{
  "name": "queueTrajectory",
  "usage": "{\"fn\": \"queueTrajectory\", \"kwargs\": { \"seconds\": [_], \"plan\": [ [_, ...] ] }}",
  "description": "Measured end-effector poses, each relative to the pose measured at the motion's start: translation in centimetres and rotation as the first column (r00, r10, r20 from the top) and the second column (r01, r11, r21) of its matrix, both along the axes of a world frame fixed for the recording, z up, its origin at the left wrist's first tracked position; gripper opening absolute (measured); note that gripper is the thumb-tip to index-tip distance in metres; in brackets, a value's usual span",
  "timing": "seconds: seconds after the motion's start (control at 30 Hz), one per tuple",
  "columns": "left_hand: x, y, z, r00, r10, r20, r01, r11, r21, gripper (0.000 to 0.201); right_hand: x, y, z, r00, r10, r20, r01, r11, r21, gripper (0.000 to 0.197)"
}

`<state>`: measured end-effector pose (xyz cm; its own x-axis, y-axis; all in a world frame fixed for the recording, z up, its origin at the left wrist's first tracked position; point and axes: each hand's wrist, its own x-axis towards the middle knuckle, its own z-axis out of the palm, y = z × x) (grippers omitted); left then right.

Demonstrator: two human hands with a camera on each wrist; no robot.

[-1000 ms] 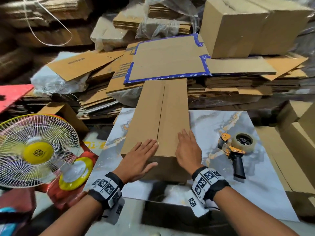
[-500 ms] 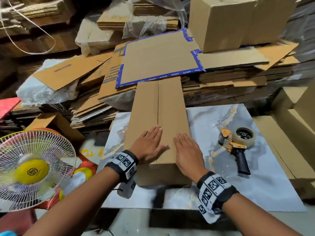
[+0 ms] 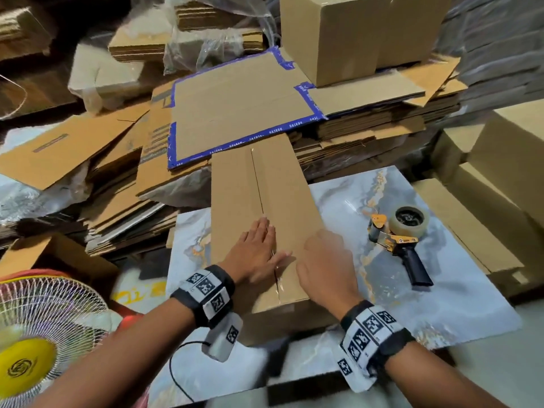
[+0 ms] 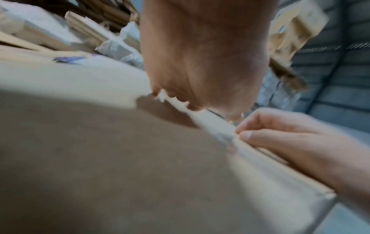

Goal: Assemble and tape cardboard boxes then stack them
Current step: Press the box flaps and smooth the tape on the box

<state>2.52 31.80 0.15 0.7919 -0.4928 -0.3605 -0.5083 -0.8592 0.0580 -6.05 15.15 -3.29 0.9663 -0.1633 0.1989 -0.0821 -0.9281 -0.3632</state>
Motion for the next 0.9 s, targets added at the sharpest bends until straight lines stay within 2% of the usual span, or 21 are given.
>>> {"fn": "queueTrajectory", "kwargs": {
  "seconds": [0.07, 0.13, 0.2, 0.3, 0.37, 0.5, 0.57, 0.63, 0.67, 0.73, 0.8, 0.83, 0.87, 0.9],
  "plan": [
    [-1.5, -0.6, 0.4, 1.000, 0.006, 0.016, -0.006, 0.999, -0.047, 0.085, 0.0, 0.1, -0.4, 0.998, -0.029, 0.062, 0.021, 0.992, 0.122, 0.026],
    [-3.6, -1.5, 0.6, 0.999, 0.000, 0.050, 0.005, 0.995, -0.100, 0.081, 0.2, -0.6, -0.9, 0.989, -0.054, 0.137, 0.004, 0.939, 0.343, 0.025],
    [-5.7, -3.1, 0.6, 0.999, 0.015, 0.047, -0.006, 0.983, -0.183, 0.080, 0.2, -2.5, -1.2, 0.983, -0.156, 0.099, 0.069, 0.805, 0.589, 0.024],
    [-7.7, -6.2, 0.1, 0.996, 0.050, 0.078, -0.027, 0.962, -0.273, 0.084, -0.7, -7.5, -3.1, 0.940, -0.334, -0.061, 0.266, 0.613, 0.744, 0.021],
    [-7.9, -8.5, -0.3, 0.989, 0.090, 0.119, -0.046, 0.943, -0.330, 0.080, -1.5, -11.4, -5.1, 0.898, -0.411, -0.158, 0.384, 0.554, 0.739, 0.020],
    [-7.3, -12.2, -2.0, 0.973, 0.191, 0.131, -0.131, 0.921, -0.368, 0.077, -2.1, -18.4, -10.0, 0.814, -0.437, -0.383, 0.578, 0.546, 0.606, 0.019],
    [-7.3, -12.8, -3.2, 0.962, 0.230, 0.148, -0.146, 0.889, -0.434, 0.074, -1.8, -20.9, -12.0, 0.772, -0.439, -0.460, 0.633, 0.605, 0.484, 0.028],
    [-7.7, -12.9, -4.1, 0.943, 0.278, 0.183, -0.128, 0.810, -0.572, 0.064, -1.4, -22.7, -13.5, 0.741, -0.468, -0.482, 0.648, 0.687, 0.329, 0.039],
    [-8.0, -12.8, -4.2, 0.925, 0.317, 0.207, -0.119, 0.762, -0.637, 0.054, -1.0, -23.5, -14.1, 0.725, -0.487, -0.487, 0.656, 0.702, 0.275, 0.042],
    [-8.7, -12.9, -4.2, 0.884, 0.393, 0.253, -0.107, 0.697, -0.709, 0.038, 0.0, -24.8, -15.1, 0.722, -0.468, -0.510, 0.652, 0.707, 0.275, 0.049],
    [-9.1, -12.9, -4.0, 0.855, 0.444, 0.268, -0.108, 0.658, -0.745, 0.037, 1.4, -26.0, -16.6, 0.742, -0.395, -0.541, 0.637, 0.666, 0.388, 0.053],
    [-9.2, -12.9, -3.9, 0.847, 0.456, 0.272, -0.110, 0.651, -0.751, 0.041, 1.9, -26.4, -16.6, 0.738, -0.353, -0.574, 0.644, 0.621, 0.447, 0.054],
    [-9.3, -13.1, -4.1, 0.842, 0.464, 0.276, -0.113, 0.652, -0.750, 0.043, 2.6, -27.0, -17.5, 0.725, -0.309, -0.615, 0.667, 0.540, 0.514, 0.057],
    [-9.4, -13.1, -4.1, 0.841, 0.465, 0.277, -0.114, 0.653, -0.749, 0.043, 3.0, -27.4, -17.9, 0.706, -0.258, -0.660, 0.699, 0.405, 0.590, 0.057]
  ]
}}
